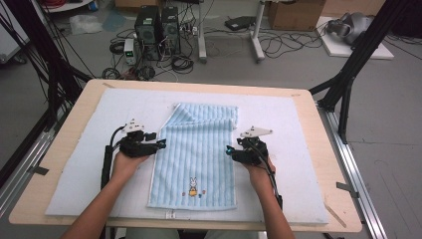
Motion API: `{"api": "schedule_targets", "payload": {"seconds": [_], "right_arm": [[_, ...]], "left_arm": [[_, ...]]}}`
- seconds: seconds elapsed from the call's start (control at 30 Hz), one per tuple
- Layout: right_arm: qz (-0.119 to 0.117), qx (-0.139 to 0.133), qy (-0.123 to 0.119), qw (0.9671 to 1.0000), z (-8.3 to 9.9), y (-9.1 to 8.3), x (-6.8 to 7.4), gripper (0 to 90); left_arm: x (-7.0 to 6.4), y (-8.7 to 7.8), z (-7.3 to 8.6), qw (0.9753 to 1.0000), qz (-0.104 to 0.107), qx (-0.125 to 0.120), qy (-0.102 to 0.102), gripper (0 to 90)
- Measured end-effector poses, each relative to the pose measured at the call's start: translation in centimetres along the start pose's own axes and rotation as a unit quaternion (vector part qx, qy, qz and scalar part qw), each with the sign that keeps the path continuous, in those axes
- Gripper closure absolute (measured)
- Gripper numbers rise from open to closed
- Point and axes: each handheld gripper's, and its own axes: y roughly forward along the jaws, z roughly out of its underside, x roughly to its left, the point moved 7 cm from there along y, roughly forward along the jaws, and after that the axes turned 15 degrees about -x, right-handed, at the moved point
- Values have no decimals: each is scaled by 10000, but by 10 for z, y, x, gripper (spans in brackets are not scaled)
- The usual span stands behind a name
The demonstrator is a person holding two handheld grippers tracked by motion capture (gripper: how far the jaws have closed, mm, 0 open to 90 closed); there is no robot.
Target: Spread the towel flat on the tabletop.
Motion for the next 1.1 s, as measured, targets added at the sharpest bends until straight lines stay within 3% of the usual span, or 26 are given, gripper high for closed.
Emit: {"api": "schedule_targets", "payload": {"seconds": [0.17,0.27,0.33,0.5,0.73,0.87,1.0,1.07,1.1], "right_arm": [[-67,-18,-187,9998,9,-23,20,465],[-65,-109,-48,9999,17,-35,26,452],[-56,-15,-35,10000,26,-41,30,452],[-94,95,-26,9999,34,-46,36,451],[-148,180,6,9997,39,-50,37,460],[-238,254,-23,9994,40,-47,40,512],[-272,426,-143,9986,44,-43,43,601],[-324,448,-136,9984,45,-42,44,677],[-366,466,-143,9981,45,-42,45,730]], "left_arm": [[-17,-21,7,9998,150,-100,-94,404],[-25,-30,14,9997,209,-47,-71,399],[-31,-36,19,9998,218,-15,-7,400],[-42,-41,27,9993,346,113,-29,447],[-47,-50,36,9994,261,248,17,441],[-48,-52,38,9992,244,314,63,443],[-52,-49,43,9977,310,550,231,550],[-56,-47,45,9963,260,652,487,641],[-57,-47,45,9956,331,676,564,699]]}}
